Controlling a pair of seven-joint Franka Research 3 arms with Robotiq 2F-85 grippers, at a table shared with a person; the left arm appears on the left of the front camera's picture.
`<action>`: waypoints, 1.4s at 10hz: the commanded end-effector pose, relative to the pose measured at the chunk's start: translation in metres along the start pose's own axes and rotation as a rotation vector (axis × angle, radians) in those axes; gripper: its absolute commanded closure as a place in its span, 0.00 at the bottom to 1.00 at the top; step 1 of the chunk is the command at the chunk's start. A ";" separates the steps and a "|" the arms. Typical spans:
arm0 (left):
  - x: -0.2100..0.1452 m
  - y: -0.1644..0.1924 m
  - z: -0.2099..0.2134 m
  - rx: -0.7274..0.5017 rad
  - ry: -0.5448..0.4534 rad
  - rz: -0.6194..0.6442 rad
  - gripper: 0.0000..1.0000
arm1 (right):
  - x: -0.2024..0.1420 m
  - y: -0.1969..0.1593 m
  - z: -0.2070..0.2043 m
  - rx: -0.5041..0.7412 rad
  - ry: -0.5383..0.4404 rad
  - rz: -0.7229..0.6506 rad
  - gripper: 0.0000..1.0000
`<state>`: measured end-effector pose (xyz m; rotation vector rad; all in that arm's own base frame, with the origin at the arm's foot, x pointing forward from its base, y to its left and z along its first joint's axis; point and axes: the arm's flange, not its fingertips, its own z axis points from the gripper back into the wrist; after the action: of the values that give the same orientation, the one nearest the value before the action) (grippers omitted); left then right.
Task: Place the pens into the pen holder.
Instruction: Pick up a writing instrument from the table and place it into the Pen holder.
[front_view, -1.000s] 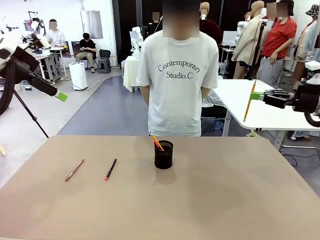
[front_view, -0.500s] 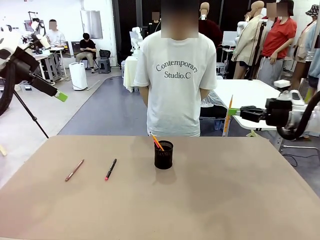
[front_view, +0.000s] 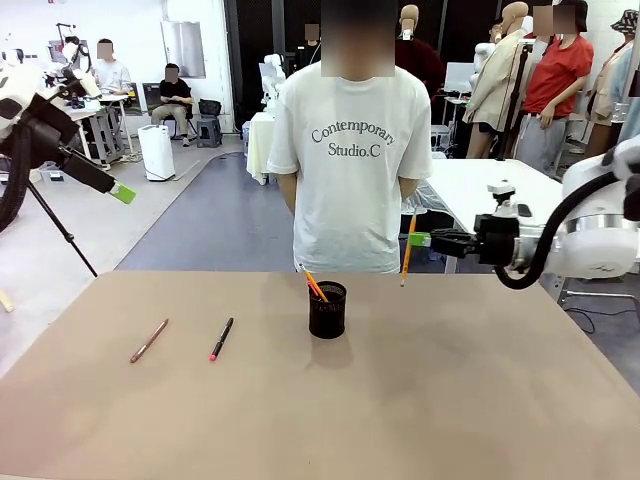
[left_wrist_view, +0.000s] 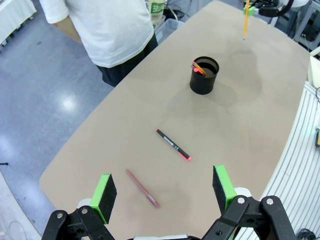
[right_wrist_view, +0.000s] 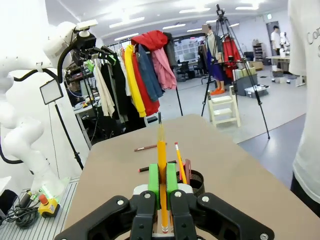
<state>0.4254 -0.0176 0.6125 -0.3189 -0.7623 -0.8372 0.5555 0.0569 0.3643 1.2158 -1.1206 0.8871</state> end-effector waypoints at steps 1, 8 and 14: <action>0.000 0.000 0.002 -0.009 -0.007 -0.004 0.00 | 0.001 -0.018 -0.018 0.006 -0.032 0.019 1.00; 0.000 0.000 0.002 -0.009 -0.007 -0.004 0.00 | -0.005 -0.014 -0.011 0.012 -0.003 -0.004 1.00; 0.000 0.000 0.002 -0.009 -0.007 -0.004 0.00 | 0.012 -0.065 -0.075 0.096 -0.057 -0.028 1.00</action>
<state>0.4254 -0.0176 0.6125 -0.3189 -0.7623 -0.8372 0.6182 0.1136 0.3577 1.2995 -1.1297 0.9299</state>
